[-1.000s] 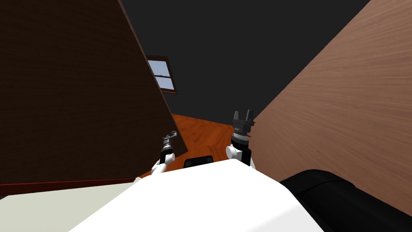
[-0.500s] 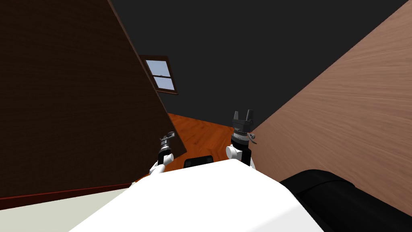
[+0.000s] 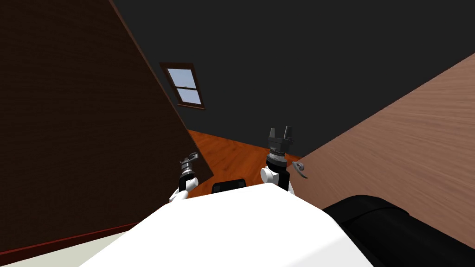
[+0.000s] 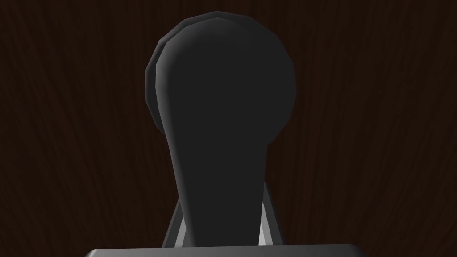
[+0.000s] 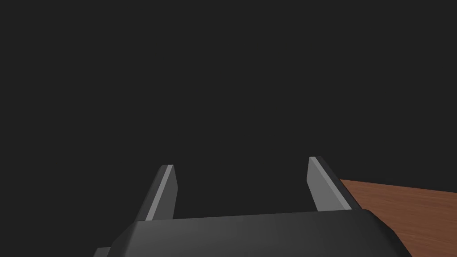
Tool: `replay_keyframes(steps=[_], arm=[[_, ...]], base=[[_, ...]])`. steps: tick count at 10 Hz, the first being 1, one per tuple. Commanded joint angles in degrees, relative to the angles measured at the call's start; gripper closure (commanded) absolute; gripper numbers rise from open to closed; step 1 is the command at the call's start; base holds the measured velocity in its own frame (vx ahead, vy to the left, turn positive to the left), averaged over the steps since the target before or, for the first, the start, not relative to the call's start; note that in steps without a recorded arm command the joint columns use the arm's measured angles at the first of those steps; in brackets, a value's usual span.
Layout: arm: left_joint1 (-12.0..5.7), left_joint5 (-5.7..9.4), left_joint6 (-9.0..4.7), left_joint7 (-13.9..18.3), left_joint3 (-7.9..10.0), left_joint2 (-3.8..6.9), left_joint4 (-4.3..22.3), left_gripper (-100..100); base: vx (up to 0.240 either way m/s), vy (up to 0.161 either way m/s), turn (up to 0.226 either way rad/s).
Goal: Push the door open
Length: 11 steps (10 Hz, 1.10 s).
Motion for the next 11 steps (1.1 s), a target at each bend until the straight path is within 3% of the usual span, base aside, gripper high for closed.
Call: replay_keyframes(steps=[1, 5, 6, 11], arm=[[-0.31, 0.52, -0.06, -0.60, 0.91, -0.14, -0.32, 100], [-0.25, 1.59, -0.11, -1.31, 2.76, -0.23, -0.33, 100], [0.15, 1.61, -0.13, -1.23, 2.89, 0.14, -0.20, 100], [0.39, 3.53, -0.31, -2.51, 6.29, 0.64, -0.25, 100]], base=[[0.202, 0.009, 0.039], [0.166, -0.028, 0.043], [0.056, 0.006, 0.038], [0.196, 0.006, 0.040]])
